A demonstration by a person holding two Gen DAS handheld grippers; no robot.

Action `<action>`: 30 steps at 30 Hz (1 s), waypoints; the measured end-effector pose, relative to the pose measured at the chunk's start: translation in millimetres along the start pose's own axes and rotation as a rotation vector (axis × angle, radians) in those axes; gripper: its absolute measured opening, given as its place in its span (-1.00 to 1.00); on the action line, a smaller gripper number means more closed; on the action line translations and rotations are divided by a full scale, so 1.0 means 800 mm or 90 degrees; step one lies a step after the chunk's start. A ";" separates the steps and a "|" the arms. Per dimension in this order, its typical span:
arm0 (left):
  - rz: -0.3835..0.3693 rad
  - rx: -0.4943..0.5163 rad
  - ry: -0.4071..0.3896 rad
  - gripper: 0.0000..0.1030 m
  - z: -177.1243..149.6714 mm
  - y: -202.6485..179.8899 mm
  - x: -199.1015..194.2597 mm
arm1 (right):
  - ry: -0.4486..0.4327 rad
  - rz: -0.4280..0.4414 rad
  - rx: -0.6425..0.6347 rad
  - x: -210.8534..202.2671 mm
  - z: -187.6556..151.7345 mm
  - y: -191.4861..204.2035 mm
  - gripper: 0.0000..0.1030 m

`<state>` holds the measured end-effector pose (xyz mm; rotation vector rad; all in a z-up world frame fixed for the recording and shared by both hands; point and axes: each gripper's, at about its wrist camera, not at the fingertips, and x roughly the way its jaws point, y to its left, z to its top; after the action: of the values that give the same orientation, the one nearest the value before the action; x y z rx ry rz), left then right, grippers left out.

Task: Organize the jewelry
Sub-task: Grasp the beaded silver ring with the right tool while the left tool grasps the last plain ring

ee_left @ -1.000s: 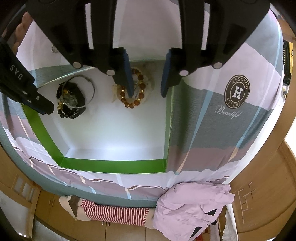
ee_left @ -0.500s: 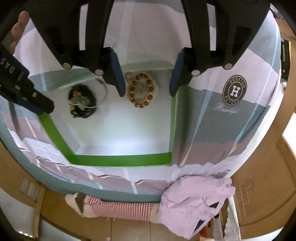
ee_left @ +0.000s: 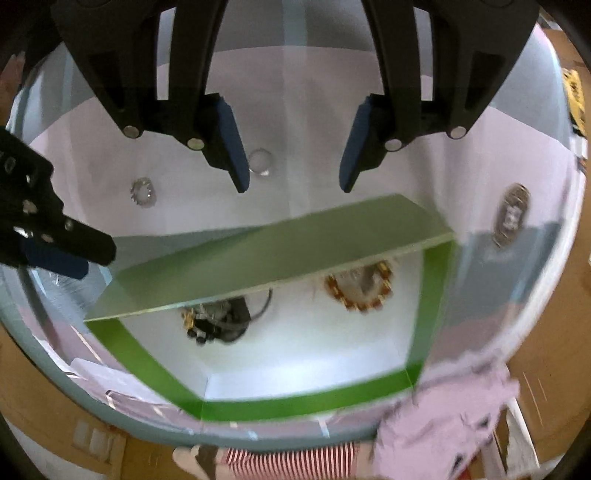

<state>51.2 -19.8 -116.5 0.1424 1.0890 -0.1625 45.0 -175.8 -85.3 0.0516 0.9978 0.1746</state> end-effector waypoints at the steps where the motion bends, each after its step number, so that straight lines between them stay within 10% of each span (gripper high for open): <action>1: -0.003 -0.005 0.010 -0.01 0.000 0.004 0.006 | 0.011 -0.004 -0.005 0.004 -0.001 0.001 -0.10; 10: 0.032 -0.032 0.050 -0.52 -0.004 0.021 0.027 | 0.100 -0.023 -0.071 0.044 -0.029 0.025 -0.10; 14: 0.035 -0.031 0.050 -0.52 -0.003 0.019 0.026 | 0.109 -0.050 -0.109 0.057 -0.039 0.037 -0.13; 17: 0.034 -0.031 0.051 -0.52 -0.004 0.019 0.026 | 0.101 -0.044 -0.127 0.055 -0.038 0.047 -0.60; 30: -0.023 -0.018 0.026 -0.31 0.000 0.010 0.011 | 0.089 -0.054 -0.069 0.048 -0.021 0.024 -0.59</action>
<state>56.9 -12.2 -124.0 0.1014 1.1352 -0.1774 49.0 -151.2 -124.2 -0.1031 1.1260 0.1561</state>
